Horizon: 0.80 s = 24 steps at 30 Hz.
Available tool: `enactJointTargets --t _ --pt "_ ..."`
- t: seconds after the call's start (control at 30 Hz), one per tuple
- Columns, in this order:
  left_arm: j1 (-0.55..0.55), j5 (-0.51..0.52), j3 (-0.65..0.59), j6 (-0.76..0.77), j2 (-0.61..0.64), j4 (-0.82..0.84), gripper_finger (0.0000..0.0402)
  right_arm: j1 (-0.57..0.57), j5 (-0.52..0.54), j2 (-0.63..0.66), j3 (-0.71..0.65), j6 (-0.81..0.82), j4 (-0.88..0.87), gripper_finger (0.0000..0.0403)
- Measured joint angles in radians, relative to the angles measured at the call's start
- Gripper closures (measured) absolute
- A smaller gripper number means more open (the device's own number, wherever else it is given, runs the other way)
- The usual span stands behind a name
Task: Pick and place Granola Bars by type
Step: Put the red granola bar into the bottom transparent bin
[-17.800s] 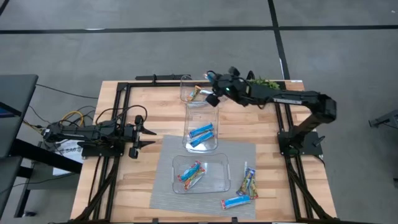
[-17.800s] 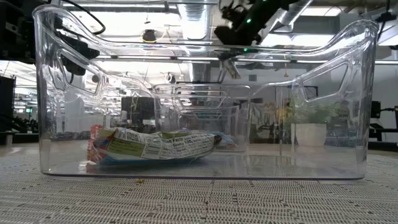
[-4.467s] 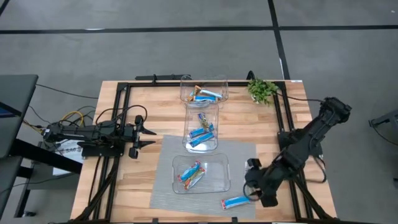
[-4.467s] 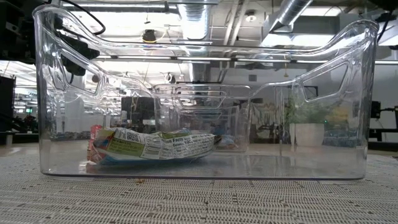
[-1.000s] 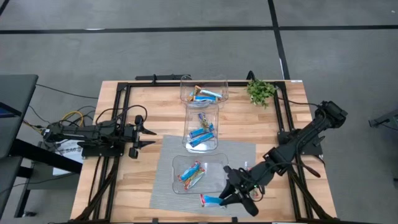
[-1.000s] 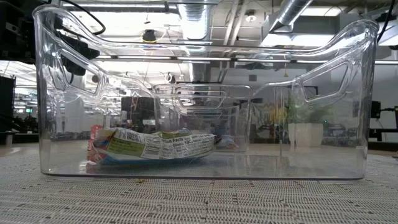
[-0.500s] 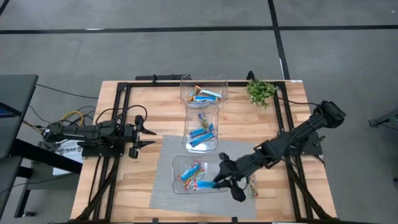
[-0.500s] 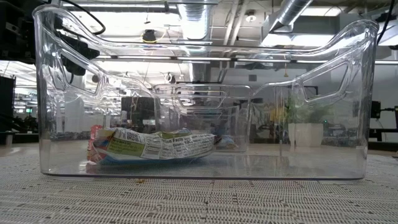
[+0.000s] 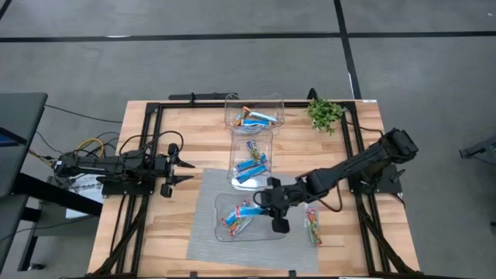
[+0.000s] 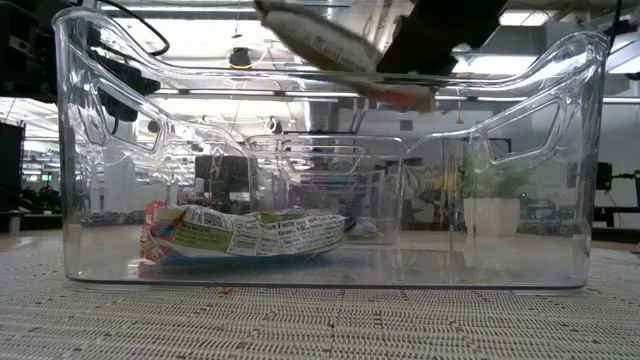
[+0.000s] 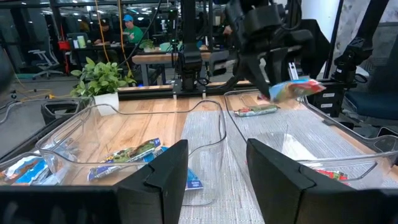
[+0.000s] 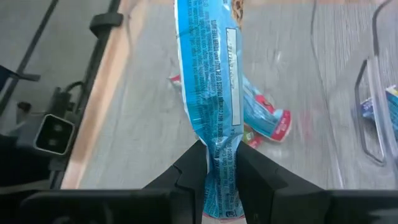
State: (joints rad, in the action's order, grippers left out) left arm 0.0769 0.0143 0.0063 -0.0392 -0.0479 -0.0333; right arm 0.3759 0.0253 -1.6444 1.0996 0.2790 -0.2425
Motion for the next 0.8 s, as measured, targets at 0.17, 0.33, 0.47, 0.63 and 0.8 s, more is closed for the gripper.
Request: enactJointTargets --t 0.17,0.33,0.47,0.63,0.8 --pt "0.0 0.0 0.0 0.001 0.0 0.0 0.0244 -0.016 -0.001 -0.043 0.0 0.0 -0.025 0.0335" --pt "0.0 0.0 0.0 -0.005 0.0 0.0 0.0244 -0.018 -0.023 -0.06 0.001 0.001 -0.052 0.0335" --pt "0.0 0.0 0.0 0.001 0.0 0.0 0.0244 -0.018 -0.088 -0.06 0.0 0.001 -0.066 0.0318" --pt "0.0 0.0 0.0 -0.004 0.0 0.0 0.0244 -0.018 -0.09 -0.06 0.0 0.011 -0.072 0.0275" --pt "0.0 0.0 0.0 -0.003 0.0 0.0 0.0244 -0.018 -0.09 -0.06 0.0 0.06 -0.069 0.0241"
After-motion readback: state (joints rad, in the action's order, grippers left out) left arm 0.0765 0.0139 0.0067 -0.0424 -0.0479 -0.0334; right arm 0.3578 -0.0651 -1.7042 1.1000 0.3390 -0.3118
